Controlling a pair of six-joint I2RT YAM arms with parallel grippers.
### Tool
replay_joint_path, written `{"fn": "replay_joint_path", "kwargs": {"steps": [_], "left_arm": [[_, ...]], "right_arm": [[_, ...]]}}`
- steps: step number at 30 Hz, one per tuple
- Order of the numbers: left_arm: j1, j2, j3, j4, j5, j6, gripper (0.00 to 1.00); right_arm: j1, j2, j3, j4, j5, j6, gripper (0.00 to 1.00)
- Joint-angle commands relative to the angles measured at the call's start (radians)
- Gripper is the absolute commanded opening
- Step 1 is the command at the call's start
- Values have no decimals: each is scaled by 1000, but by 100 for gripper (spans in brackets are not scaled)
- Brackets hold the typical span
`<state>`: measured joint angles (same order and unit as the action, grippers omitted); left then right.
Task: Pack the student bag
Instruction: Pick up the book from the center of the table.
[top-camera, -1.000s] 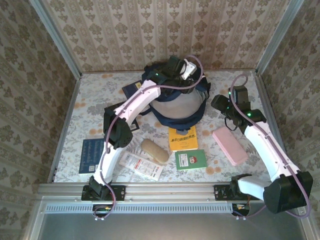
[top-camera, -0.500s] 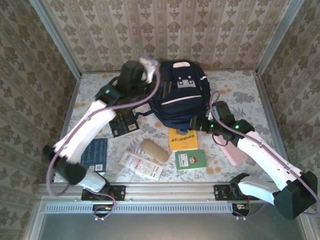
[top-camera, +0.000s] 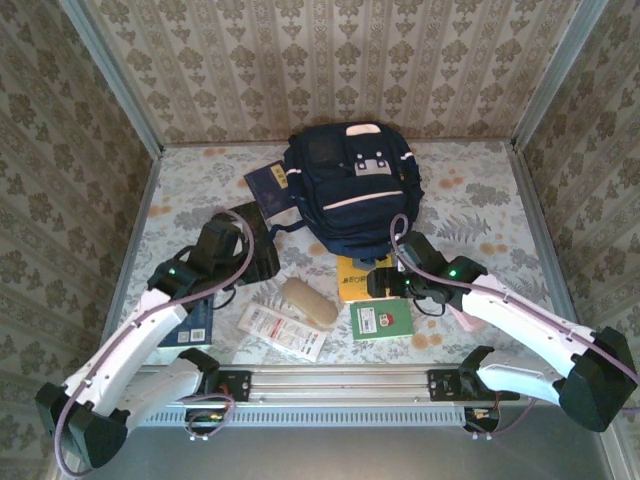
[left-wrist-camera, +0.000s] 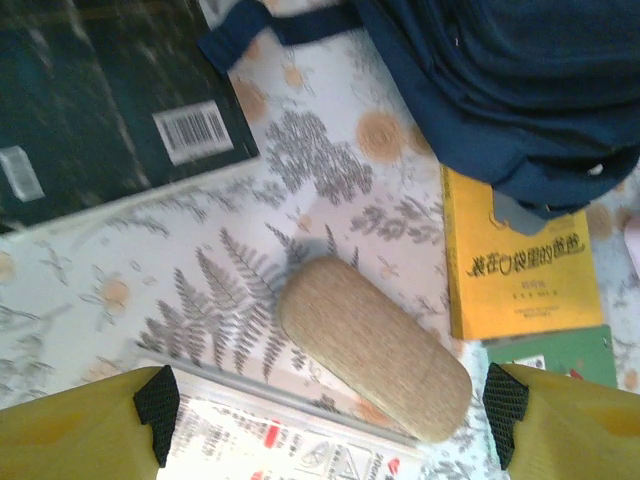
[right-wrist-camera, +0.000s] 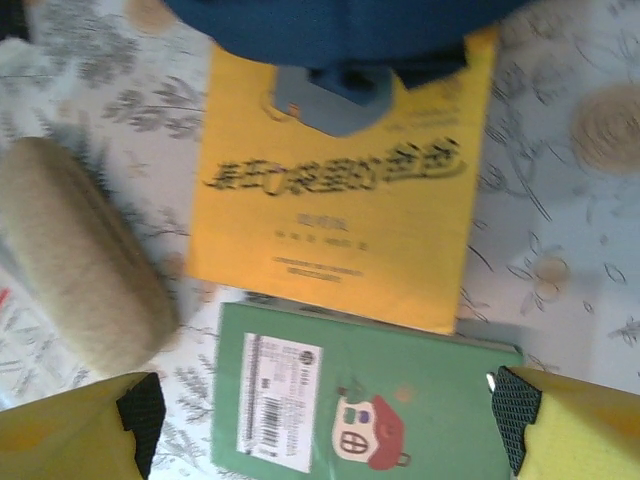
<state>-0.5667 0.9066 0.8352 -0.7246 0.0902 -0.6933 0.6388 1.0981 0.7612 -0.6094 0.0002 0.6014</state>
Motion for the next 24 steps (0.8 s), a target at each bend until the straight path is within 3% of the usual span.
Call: {"fn": "replay_joint_path", "kwargs": {"steps": [1,5,10,17,24], "left_arm": [[-19,18,-82,120,107,-85,83],[-99,81,-123,246,82,-97,82],[-169,276,-67,392,68,-100,80],[-208,586,95,466,87,-135,74],[-221,794,203,493,125,-153,71]], "right_arm": [[-59,-7,-66,29,-19,53,88],[-177,18,-137,193,-175,92,88],[-281,132,-161,362,-343,125,80],[-302,325,-112,429,-377,126,69],[-307,389,-102,470,-393,121,59]]}}
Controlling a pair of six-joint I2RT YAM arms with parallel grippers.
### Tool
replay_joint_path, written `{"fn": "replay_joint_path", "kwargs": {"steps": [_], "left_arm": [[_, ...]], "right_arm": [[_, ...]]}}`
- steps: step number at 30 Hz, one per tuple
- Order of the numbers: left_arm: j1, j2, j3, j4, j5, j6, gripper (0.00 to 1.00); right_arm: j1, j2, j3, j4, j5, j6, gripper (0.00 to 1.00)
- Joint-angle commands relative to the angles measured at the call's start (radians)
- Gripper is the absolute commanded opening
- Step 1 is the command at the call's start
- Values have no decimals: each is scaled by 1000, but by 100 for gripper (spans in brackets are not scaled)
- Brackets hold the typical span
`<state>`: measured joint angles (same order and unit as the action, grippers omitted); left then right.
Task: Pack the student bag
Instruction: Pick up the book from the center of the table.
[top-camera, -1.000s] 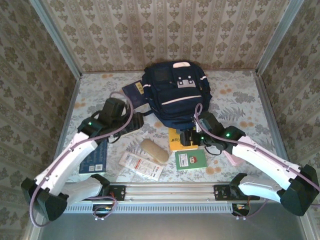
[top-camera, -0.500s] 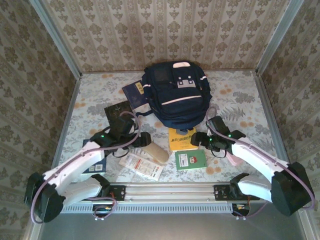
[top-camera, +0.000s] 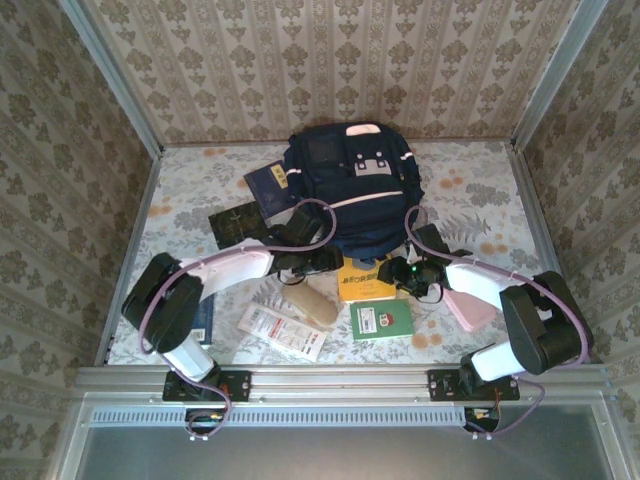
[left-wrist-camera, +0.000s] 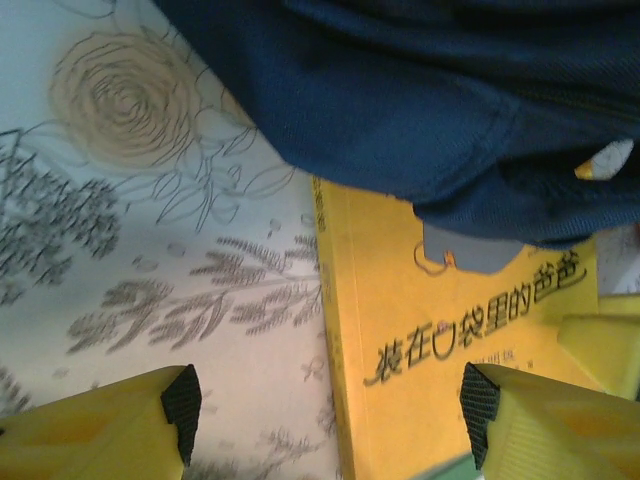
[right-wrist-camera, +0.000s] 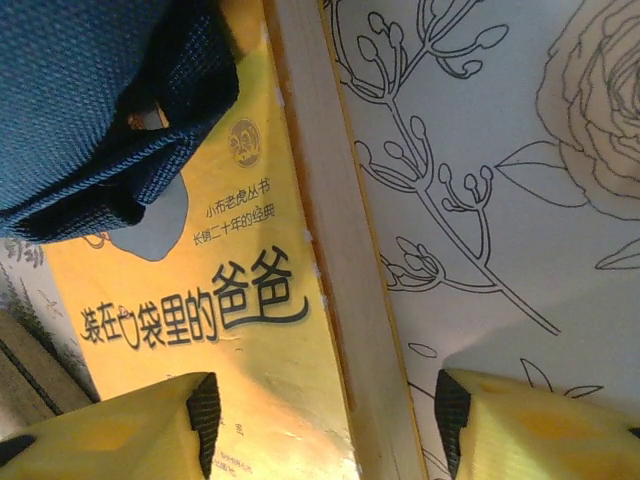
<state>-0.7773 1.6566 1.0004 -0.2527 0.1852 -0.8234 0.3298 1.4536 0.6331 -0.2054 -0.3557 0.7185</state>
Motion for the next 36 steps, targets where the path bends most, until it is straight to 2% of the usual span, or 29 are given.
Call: {"fn": "replay_joint_path", "kwargs": {"steps": [1,8,16,21,25,27,32,36], "left_arm": [[-13,71,53,20,39,-23,70],[-21,168,95,53,83,-41,68],[-39,227,97,134,167,-83,60],[-44,233,90,171,209,-105,52],[-44,218,93,163,209,-99,49],[-44,209,99,154,208,-92,49],[-43,165,127,78,182,-47,50],[-31,83,148,-18,138,-1,59]], "right_arm": [[2,40,31,65,-39,2,57],[2,61,30,124,-75,32,51],[2,75,19,207,-184,85,42],[3,23,21,219,-203,127,34],[2,-20,40,188,-204,126,29],[2,-31,49,162,-192,109,24],[0,-55,59,91,-145,85,1],[-9,-133,77,27,-124,114,0]]}}
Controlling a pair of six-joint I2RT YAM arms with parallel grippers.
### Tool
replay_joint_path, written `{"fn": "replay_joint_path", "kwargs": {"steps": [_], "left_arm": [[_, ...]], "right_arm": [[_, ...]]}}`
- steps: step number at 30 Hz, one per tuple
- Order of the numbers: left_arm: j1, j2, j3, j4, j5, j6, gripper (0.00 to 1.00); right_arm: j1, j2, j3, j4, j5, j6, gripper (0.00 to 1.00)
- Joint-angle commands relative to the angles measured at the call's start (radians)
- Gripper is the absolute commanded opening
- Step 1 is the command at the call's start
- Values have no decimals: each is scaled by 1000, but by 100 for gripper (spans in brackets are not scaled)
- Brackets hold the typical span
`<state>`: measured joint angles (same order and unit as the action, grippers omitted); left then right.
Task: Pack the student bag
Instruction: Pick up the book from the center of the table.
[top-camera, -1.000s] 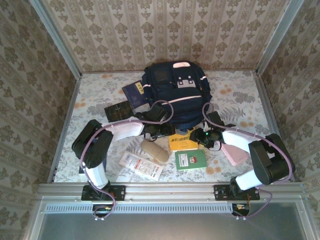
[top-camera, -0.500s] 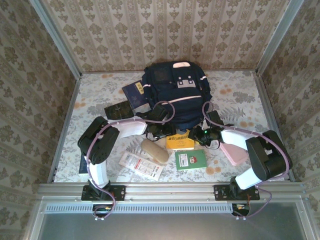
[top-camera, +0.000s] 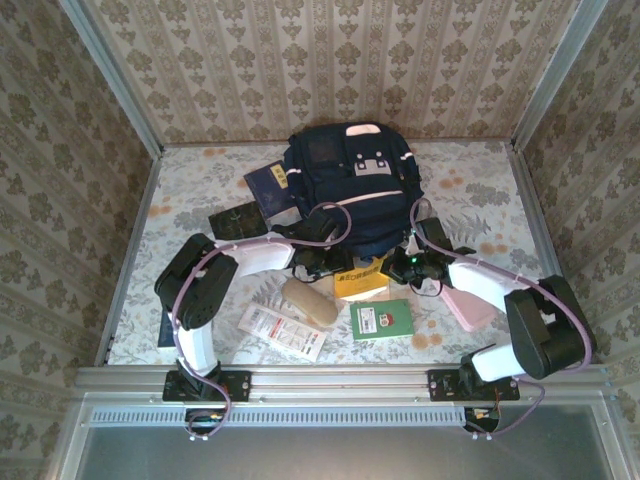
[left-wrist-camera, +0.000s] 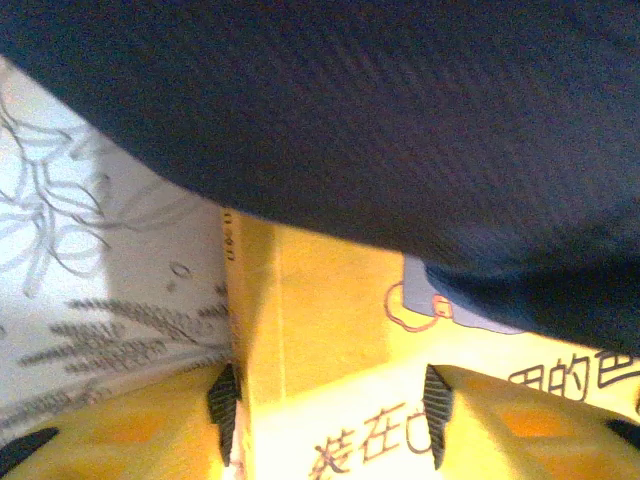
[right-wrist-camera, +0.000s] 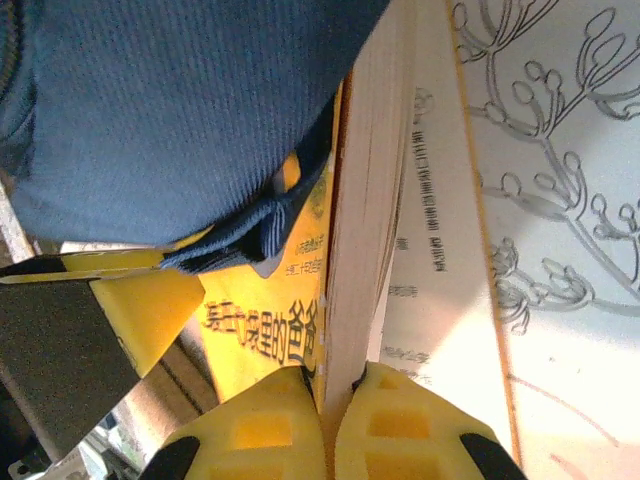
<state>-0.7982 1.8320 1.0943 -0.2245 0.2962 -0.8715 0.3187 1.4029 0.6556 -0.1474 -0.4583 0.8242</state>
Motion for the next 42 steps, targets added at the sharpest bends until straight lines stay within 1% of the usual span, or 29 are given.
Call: {"fn": "replay_joint_path", "kwargs": {"steps": [1,5,9,14,20,26,29,30,33,38,40,42], "left_arm": [[-3,-121,55,-72,13,59,62],[31,-234,46,-141,-31,86,68],[73,-338,31,-180,-45,101,70],[101,-414,13,-215,-62,117,71],[114,-453,-27,-212,-46,83,73],[164,-509,-79,-182,-2,4,74],[172,-523,-82,-163,36,-25,75],[175,-521,-76,-162,55,-35,75],[179,-523,-59,-146,94,-66,75],[181,-552,-38,-118,111,-103,78],[187,-567,-30,-107,122,-125,79],[195,-586,-42,-56,137,-154,79]], "right_arm": [[-2,-113,64,-56,-14,26,0],[-19,-215,110,-141,23,117,0],[-31,-267,191,-236,52,167,0],[-49,-328,246,-252,58,196,0],[-51,-369,309,-332,27,226,0],[-42,-453,332,-382,13,267,0],[-13,-471,376,-384,0,263,0],[2,-472,396,-414,-1,260,0],[59,-462,454,-412,-1,234,0],[164,-410,531,-396,-4,164,0],[192,-389,550,-337,-15,140,0],[208,-375,553,-294,-26,121,0]]}}
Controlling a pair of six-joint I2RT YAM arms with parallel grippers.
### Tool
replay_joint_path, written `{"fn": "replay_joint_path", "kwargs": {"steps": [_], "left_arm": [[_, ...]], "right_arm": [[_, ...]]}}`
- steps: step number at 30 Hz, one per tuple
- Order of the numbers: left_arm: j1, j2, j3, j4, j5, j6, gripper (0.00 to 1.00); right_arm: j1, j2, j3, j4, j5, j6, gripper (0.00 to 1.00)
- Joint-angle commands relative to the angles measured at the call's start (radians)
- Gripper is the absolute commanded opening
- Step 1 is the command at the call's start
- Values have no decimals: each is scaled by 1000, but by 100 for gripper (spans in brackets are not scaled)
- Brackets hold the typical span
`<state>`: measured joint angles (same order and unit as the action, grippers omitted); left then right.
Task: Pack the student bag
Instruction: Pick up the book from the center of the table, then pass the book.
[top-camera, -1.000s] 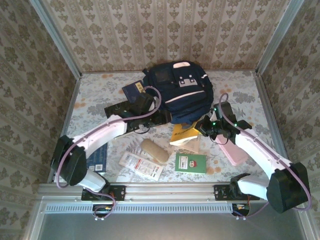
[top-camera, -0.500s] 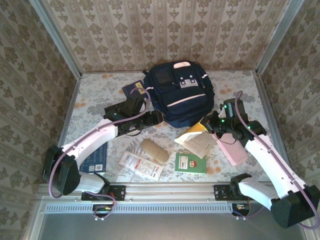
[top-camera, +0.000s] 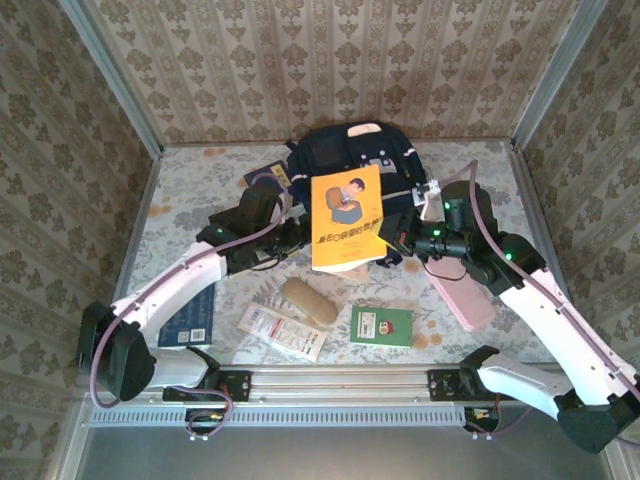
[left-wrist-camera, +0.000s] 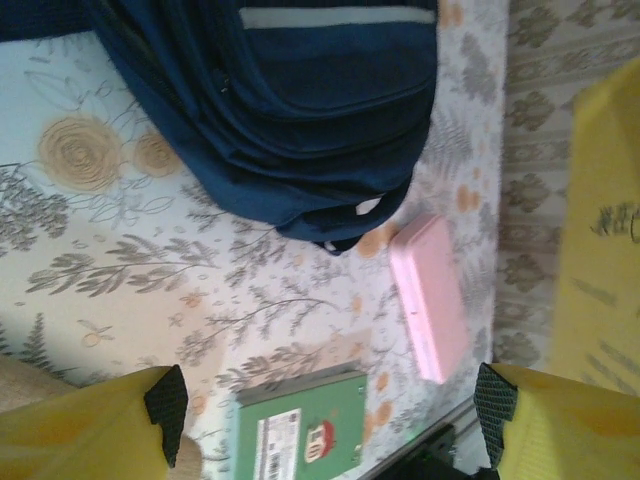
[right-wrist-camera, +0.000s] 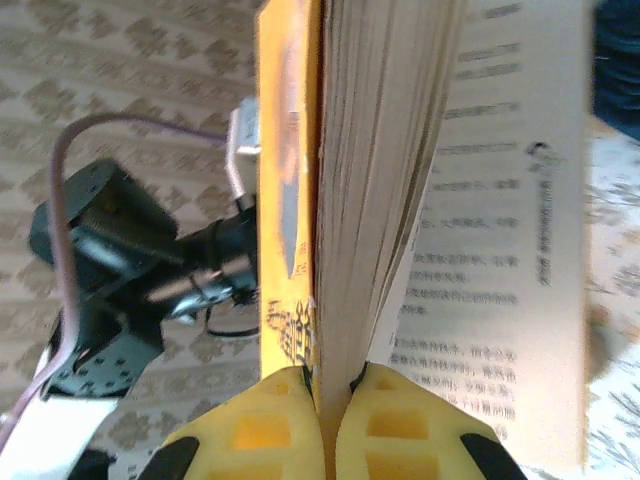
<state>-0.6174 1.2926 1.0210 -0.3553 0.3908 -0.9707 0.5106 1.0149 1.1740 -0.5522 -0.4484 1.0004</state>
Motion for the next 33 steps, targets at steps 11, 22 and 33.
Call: {"fn": "replay_joint_path", "kwargs": {"steps": [11,22,33], "left_arm": [[64,-156,-39,40,-48,-69,79],[188,-345,-174,20,-80,-57,78],[167,-281,-238,377,119,-220,85]], "right_arm": [[22,23,-27,235,-18,-78,0],[20,-7,-55,208,43,-110,0],[20,-6,-152,353,-23,-64,0]]}}
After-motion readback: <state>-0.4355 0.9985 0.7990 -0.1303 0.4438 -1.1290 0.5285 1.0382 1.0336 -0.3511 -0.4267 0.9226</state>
